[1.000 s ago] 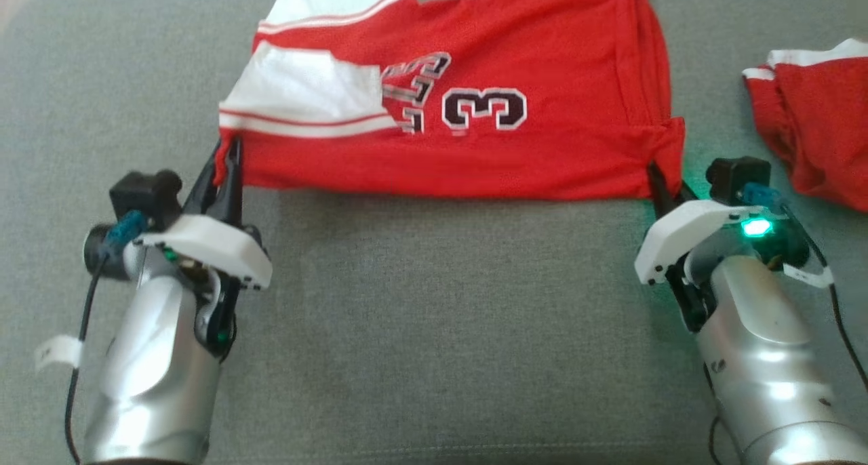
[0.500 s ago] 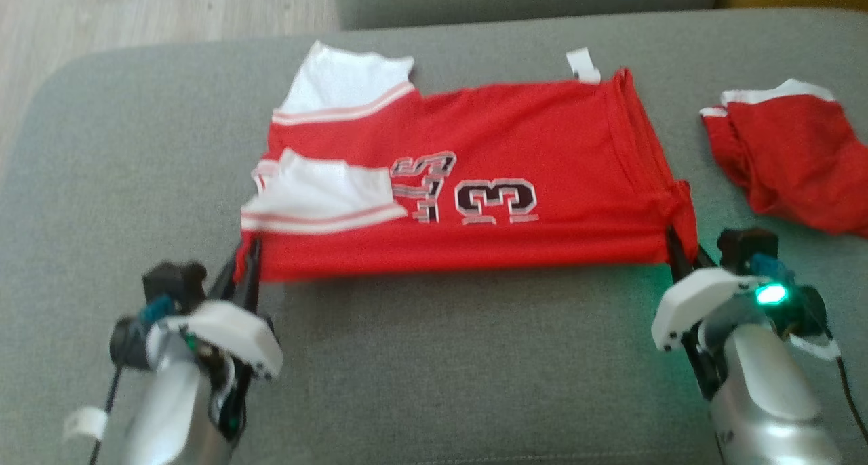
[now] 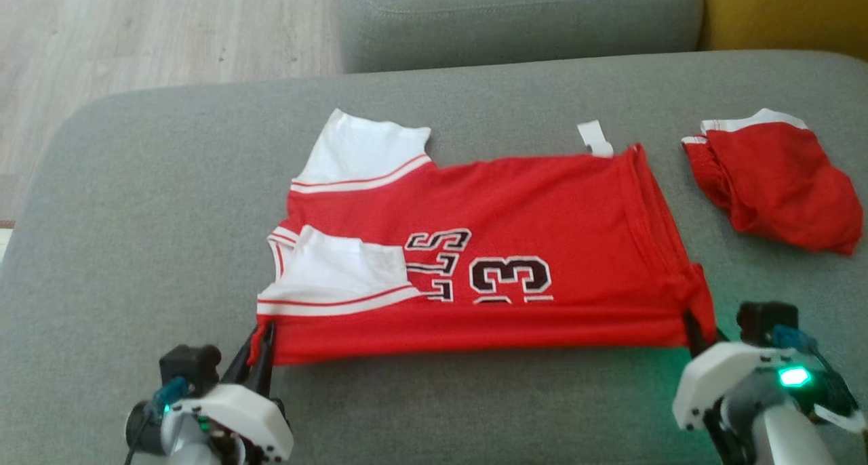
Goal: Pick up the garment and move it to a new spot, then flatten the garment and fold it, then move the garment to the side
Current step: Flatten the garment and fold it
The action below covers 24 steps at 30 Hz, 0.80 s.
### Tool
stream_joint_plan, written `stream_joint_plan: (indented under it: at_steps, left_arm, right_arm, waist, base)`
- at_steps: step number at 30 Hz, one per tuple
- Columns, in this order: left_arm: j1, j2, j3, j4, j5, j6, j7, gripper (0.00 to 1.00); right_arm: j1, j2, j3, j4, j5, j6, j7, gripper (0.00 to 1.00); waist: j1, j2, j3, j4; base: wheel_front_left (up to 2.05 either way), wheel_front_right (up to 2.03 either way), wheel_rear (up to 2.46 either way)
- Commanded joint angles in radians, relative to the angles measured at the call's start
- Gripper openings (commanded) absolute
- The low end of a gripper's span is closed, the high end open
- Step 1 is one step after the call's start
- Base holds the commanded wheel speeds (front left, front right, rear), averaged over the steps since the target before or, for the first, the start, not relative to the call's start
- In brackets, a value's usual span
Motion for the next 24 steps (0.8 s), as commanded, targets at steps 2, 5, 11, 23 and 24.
stream_joint_plan:
  at_steps: [2,5,11,23,24]
  left_arm:
    - [-0.022,0.015,0.031,-0.032,-0.011,0.011,-0.006,0.0]
    - [-0.025,0.015,0.015,-0.02,-0.001,0.014,-0.003,0.05]
    - [-0.048,0.006,0.036,-0.02,-0.018,0.043,-0.009,1.0]
    - [-0.245,0.033,0.075,-0.215,-0.031,0.012,-0.008,1.0]
    - [-0.291,0.044,0.061,-0.197,-0.037,0.006,0.009,1.0]
  right_arm:
    - [0.014,-0.009,-0.003,-0.08,0.019,-0.001,0.033,0.15]
    - [0.043,-0.009,-0.01,-0.133,0.043,-0.001,0.052,1.0]
    - [0.051,-0.009,-0.025,-0.229,0.076,-0.001,0.005,1.0]
    - [-0.125,-0.009,0.018,-0.345,0.093,-0.001,-0.123,1.0]
    - [-0.148,-0.009,0.023,-0.35,0.087,-0.001,-0.12,1.0]
  waist:
    - [0.0001,-0.0001,-0.005,0.004]
    - [0.0001,-0.0001,-0.003,0.007]
    - [0.0001,-0.0001,0.007,0.004]
    - [0.0001,-0.0001,0.142,-0.037]
    - [0.0001,-0.0001,0.16,-0.04]
  base:
    - [0.0,0.0,0.0]
    - [0.0,0.0,0.0]
    - [0.0,0.0,0.0]
    - [0.0,0.0,0.0]
    - [0.0,0.0,0.0]
